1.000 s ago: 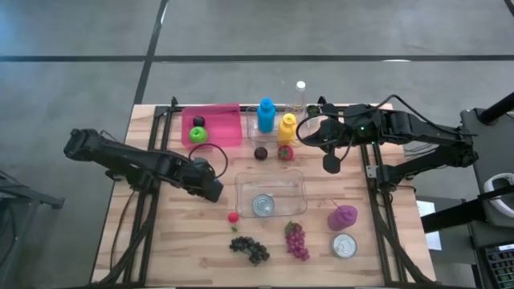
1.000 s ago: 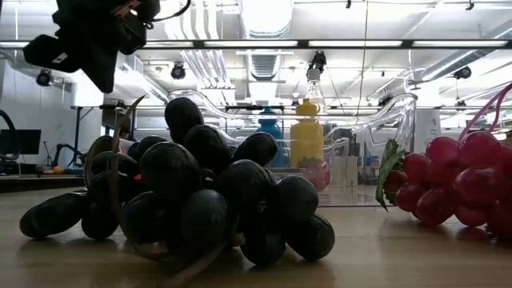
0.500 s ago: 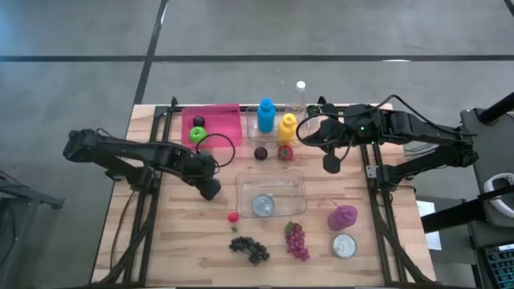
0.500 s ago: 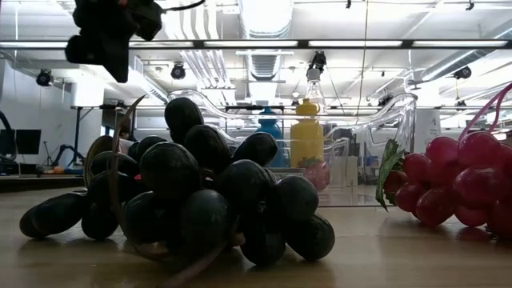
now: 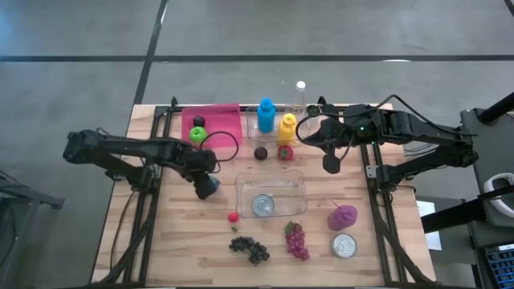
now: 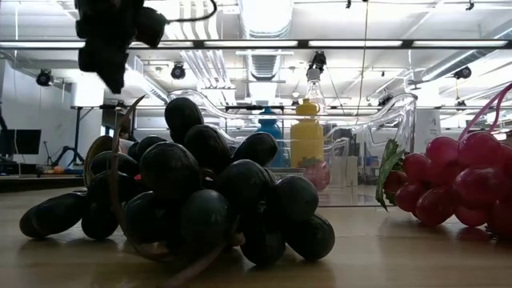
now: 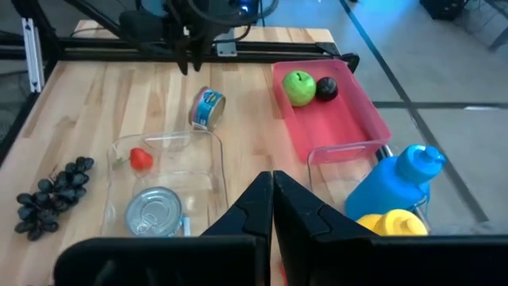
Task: Pick & Place Food Item
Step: Put the blue pink tuna can into the bottom transparent bin
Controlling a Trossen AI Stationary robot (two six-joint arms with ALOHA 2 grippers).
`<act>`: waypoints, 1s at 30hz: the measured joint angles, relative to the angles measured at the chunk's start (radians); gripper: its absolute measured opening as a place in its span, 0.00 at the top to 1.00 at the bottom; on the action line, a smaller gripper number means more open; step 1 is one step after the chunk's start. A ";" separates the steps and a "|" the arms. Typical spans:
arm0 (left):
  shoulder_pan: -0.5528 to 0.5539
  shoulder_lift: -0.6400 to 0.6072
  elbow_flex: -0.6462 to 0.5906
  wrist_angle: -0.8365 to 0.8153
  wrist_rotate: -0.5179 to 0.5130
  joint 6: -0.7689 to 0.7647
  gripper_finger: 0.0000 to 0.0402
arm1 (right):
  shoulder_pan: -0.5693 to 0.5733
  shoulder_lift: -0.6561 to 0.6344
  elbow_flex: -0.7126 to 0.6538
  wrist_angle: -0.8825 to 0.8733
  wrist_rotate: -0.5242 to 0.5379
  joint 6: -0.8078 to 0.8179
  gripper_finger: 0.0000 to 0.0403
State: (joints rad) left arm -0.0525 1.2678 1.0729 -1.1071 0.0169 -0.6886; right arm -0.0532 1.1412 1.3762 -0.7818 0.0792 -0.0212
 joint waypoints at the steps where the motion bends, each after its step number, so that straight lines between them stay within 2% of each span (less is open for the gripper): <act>1: 0.011 0.000 0.000 -0.018 0.010 0.041 0.68 | 0.000 0.000 0.000 0.000 0.000 0.012 0.98; 5: 0.063 -0.001 0.000 -0.082 0.076 0.196 0.61 | 0.000 0.000 0.000 0.000 0.000 0.046 0.98; 8: 0.088 -0.005 0.000 -0.133 0.088 0.370 0.59 | 0.000 0.000 0.000 0.000 0.000 0.046 0.98; 18: 0.118 -0.005 0.000 -0.155 0.089 0.734 0.57 | 0.000 0.000 0.000 0.001 0.000 0.041 0.98; 22: 0.119 -0.005 0.000 -0.155 0.088 0.788 0.59 | 0.000 0.000 0.000 0.002 0.000 0.044 0.98; 30: 0.121 -0.006 0.000 -0.150 0.075 0.801 0.60 | 0.000 0.000 0.000 0.002 0.000 0.014 0.98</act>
State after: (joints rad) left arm 0.0681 1.2621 1.0729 -1.2575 0.0918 0.1120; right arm -0.0532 1.1412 1.3762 -0.7795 0.0792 -0.0070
